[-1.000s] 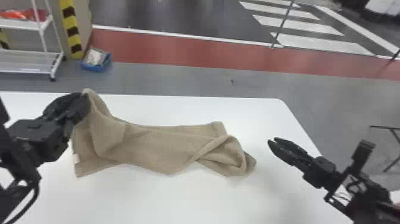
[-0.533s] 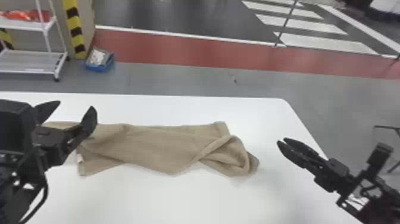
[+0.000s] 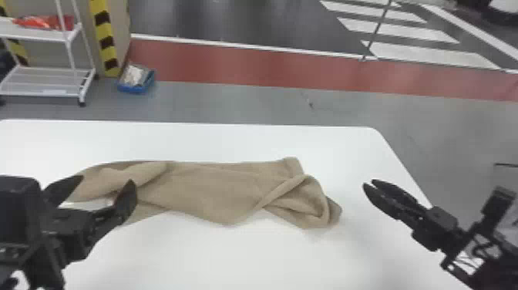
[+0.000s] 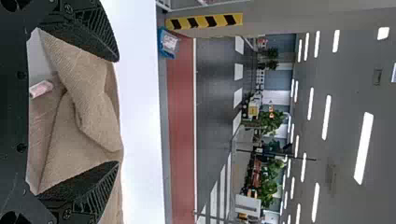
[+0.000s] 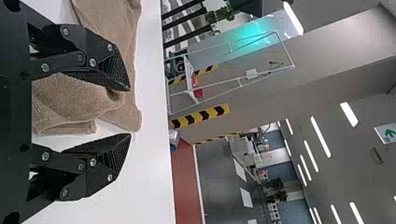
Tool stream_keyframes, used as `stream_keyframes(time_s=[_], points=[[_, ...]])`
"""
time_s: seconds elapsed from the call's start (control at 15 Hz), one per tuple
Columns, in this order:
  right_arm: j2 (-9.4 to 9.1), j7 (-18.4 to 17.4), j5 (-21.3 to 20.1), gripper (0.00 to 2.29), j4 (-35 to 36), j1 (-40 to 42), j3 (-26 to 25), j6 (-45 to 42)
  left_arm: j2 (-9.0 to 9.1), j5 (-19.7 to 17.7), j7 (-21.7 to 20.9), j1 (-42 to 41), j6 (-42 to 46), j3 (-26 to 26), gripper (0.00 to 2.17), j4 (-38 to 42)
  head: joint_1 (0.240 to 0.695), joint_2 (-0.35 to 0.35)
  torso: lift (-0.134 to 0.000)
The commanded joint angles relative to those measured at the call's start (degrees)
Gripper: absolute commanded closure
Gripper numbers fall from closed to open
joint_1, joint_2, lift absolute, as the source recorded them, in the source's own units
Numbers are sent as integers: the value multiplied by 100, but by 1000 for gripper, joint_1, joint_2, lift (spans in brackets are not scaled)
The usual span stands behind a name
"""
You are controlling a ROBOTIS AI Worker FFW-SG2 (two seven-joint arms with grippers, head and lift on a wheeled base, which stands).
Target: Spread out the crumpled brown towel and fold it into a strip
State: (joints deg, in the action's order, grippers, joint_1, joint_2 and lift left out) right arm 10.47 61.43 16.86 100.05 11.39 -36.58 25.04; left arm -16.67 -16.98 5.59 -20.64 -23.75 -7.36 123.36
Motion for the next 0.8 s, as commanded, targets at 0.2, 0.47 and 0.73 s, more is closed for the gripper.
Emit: stream_keyframes(time_s=[0.2, 0.47, 0.73], points=[[-1, 35, 37, 640, -3, 101, -139, -82, 15, 318, -58, 24, -12, -504, 424, -559, 695, -281, -124], [-1, 35, 72, 637, -3, 136, -139, -152, 23, 423, -163, 227, 5, -548, 626, -1060, 695, -313, -124], [-1, 35, 72, 637, -3, 136, -112, -169, 23, 511, -207, 314, 76, -495, 633, -1341, 695, -299, -124]])
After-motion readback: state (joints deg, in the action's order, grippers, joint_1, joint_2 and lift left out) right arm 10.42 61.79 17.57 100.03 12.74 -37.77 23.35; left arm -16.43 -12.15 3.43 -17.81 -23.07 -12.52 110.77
